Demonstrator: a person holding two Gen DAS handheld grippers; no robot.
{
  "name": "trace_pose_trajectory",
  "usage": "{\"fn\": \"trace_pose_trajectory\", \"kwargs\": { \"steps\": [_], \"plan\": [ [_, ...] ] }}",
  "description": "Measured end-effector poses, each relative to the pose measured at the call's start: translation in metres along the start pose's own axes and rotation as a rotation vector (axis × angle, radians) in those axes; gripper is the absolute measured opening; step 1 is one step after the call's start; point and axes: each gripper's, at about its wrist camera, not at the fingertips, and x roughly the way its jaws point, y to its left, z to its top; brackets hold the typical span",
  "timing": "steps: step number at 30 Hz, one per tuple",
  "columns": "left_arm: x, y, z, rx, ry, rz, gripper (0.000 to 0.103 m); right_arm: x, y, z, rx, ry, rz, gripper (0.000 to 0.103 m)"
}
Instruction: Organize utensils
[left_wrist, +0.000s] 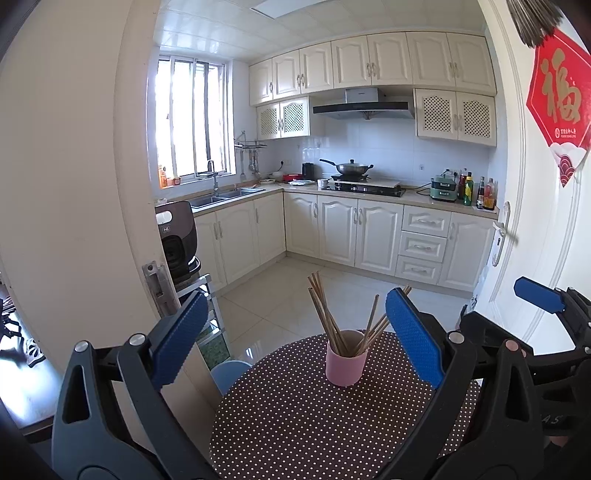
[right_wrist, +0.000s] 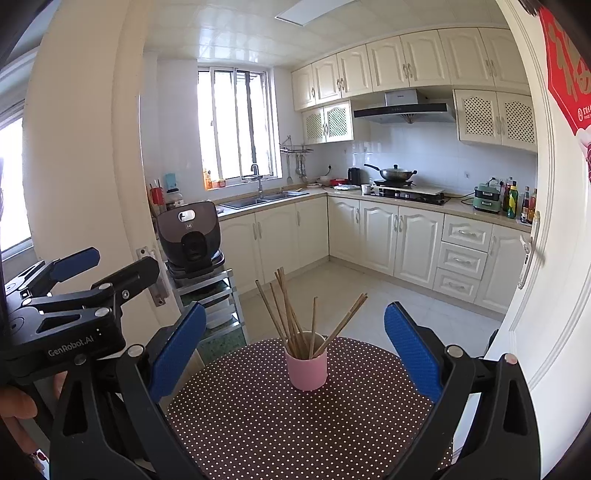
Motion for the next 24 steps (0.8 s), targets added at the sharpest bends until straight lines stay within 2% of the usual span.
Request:
{"fn": "trace_pose_trajectory", "kwargs": {
  "steps": [16,24],
  "plan": [
    [0.016,-0.007,0.003,0.010,0.018,-0.025,0.096,0.008,-0.007,0.002,0.016,0.028,-0.015,0.094],
    [0.039,-0.007,0.001,-0.011,0.061,-0.030,0.096,0.025,-0.023,0.001,0.044,0.073,-0.032,0.094]
  ]
}}
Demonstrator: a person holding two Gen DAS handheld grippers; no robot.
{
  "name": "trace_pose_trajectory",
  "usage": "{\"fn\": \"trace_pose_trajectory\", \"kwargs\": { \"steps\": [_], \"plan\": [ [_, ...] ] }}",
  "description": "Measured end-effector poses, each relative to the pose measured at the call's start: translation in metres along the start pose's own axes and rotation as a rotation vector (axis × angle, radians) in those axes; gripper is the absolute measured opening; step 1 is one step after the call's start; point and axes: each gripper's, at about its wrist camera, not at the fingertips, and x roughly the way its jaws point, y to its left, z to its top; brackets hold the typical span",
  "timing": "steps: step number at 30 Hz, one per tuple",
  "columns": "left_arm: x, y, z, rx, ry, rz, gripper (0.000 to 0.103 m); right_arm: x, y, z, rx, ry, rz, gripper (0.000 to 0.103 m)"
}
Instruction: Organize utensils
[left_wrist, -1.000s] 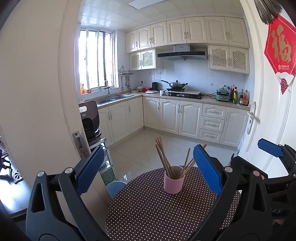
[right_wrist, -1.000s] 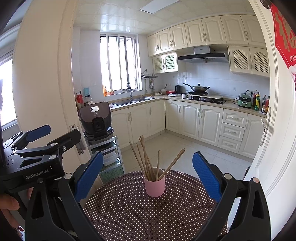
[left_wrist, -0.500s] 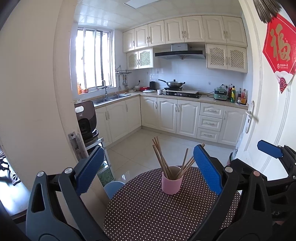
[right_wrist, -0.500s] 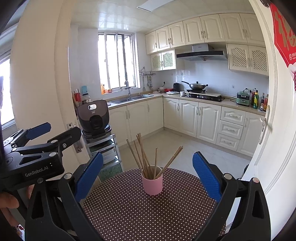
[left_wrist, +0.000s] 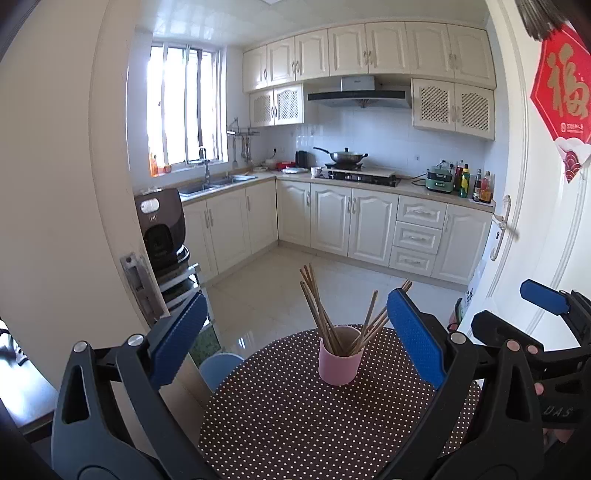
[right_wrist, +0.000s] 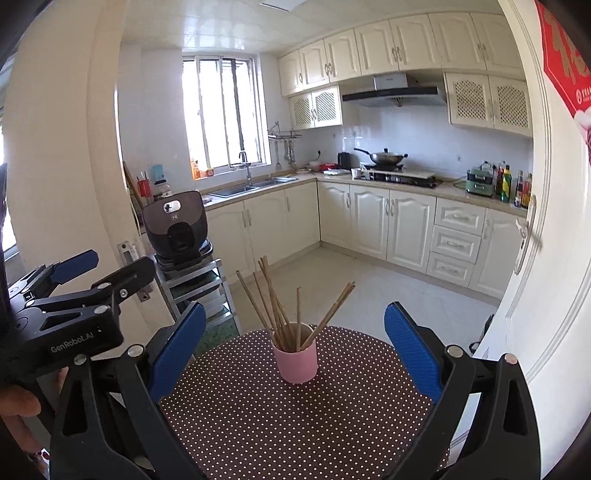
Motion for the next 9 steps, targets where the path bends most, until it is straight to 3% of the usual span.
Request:
{"fn": "trace_pose_trajectory", "kwargs": {
  "steps": [9],
  "plan": [
    [0.033,0.006,-0.008,-0.026,0.086,0.027,0.096,0.028,-0.020,-0.004,0.035,0.071,0.008,0.094]
  ]
}}
